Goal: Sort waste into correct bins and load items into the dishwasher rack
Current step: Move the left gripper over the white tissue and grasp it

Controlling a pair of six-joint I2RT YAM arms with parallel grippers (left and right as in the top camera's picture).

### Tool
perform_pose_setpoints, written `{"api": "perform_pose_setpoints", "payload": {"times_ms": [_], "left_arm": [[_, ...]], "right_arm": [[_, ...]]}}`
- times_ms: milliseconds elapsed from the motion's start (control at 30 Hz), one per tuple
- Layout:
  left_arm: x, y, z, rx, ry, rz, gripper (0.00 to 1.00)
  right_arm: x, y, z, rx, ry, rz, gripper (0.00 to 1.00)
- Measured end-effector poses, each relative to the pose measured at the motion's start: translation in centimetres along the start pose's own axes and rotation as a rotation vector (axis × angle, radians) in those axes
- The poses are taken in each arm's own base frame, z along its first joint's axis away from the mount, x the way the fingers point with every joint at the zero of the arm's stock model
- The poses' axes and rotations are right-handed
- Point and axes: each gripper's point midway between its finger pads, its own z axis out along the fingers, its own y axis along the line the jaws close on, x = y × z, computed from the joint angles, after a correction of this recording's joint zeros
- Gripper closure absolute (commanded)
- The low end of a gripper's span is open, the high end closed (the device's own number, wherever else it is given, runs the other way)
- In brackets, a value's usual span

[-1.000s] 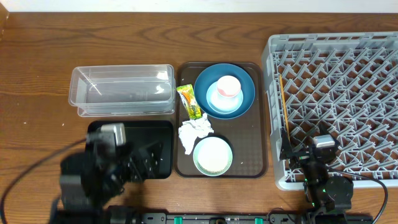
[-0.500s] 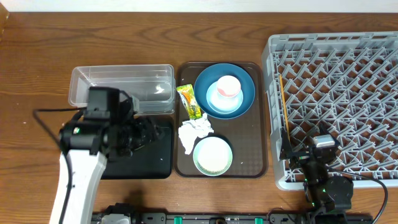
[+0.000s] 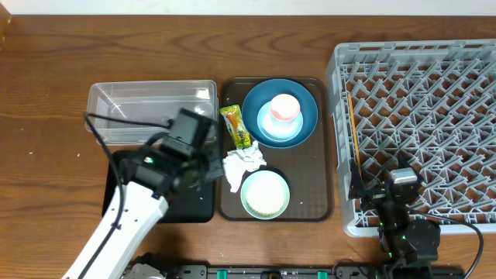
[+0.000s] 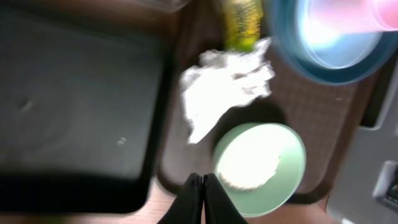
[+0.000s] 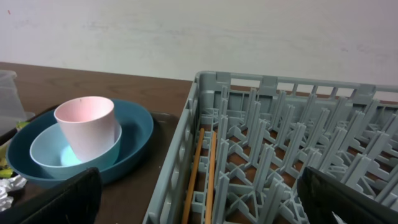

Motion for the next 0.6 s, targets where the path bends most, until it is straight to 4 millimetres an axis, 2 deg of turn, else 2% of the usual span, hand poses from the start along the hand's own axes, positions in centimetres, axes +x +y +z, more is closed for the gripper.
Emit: {"api": "perform_pose_setpoints", "payload": {"times_ms": [67,100,167,200,333,600], "left_arm": [[-0.3,-1.3,0.3,0.012,-0.037,0.029,0.93],[-0.4,-1.8,0.5,0.014,-0.052,0.041,0.89],[-0.4,-2.5,1.2,0.006,-0.064,0.065,0.58],[-0.5,-2.8,1.6,0.0,-0.07,0.071,0.48],[-0.8,-2.8,3.5,-0.05,-0.069,0.069,0.44],[-1.4,-2.5,6.9,-0.12,-0.059,0.068,0.43]], "right_arm": [[0.0,0.0,0.0,0.0,0.0,0.0,0.01],[0.0,0.0,0.0,0.0,0.0,0.0,0.01],[0.0,0.0,0.0,0.0,-0.001,0.0,0.01],[0.0,0.0,0.0,0.0,0.0,0.0,0.01],[0.0,0.0,0.0,0.0,0.0,0.0,0.01],[0.0,0.0,0.0,0.0,0.0,0.0,0.01]]}}
